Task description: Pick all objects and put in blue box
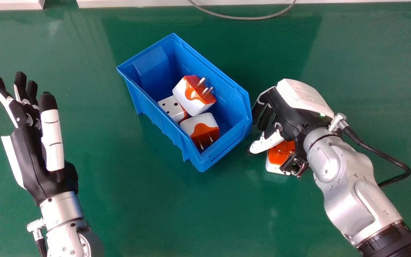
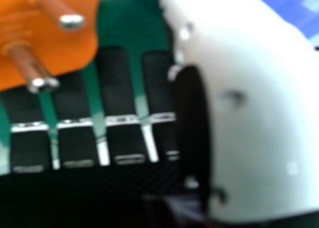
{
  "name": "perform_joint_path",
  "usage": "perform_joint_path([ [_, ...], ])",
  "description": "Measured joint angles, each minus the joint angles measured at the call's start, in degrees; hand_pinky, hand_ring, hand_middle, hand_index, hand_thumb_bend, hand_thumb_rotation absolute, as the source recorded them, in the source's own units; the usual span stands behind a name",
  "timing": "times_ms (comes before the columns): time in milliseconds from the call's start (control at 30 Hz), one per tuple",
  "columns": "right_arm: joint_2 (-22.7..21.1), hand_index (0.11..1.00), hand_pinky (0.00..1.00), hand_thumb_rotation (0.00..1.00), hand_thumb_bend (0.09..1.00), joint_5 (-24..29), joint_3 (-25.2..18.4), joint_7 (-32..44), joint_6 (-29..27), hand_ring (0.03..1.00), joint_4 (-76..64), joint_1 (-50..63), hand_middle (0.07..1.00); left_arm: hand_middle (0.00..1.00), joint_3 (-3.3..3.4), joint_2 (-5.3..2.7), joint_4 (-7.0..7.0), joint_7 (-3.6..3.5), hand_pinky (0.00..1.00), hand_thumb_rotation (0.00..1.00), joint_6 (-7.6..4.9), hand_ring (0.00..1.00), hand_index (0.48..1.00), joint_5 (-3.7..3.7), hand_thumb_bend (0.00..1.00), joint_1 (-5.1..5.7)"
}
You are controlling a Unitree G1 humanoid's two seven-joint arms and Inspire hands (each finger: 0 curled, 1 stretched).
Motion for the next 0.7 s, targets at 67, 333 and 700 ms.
perform_joint_path([
  [67,0.2,0.49,0.36,0.0,0.517,0.0,0.0,0.0,0.6,0.401,0.0,0.0,0.514,0.99,0.0,0.0,-0.01,0.04,0.94,0.74,0.0,0.98,0.983,0.0,0.75,0.04],
  [333,0.0,0.486,0.36,0.0,0.516,-0.6,0.1,-0.6,0.4,0.402,-0.2,0.0,0.517,0.99,0.0,0.0,-0.01,0.72,0.93,0.74,0.0,0.98,0.982,0.15,0.75,0.04],
  [700,-6.0,0.752,0.68,0.16,0.84,-8.8,5.2,15.4,8.3,0.778,-11.3,0.2,0.831,0.98,-0.05,-0.03,-0.01,0.83,0.93,0.74,-0.01,0.97,0.977,0.37,0.76,0.12],
])
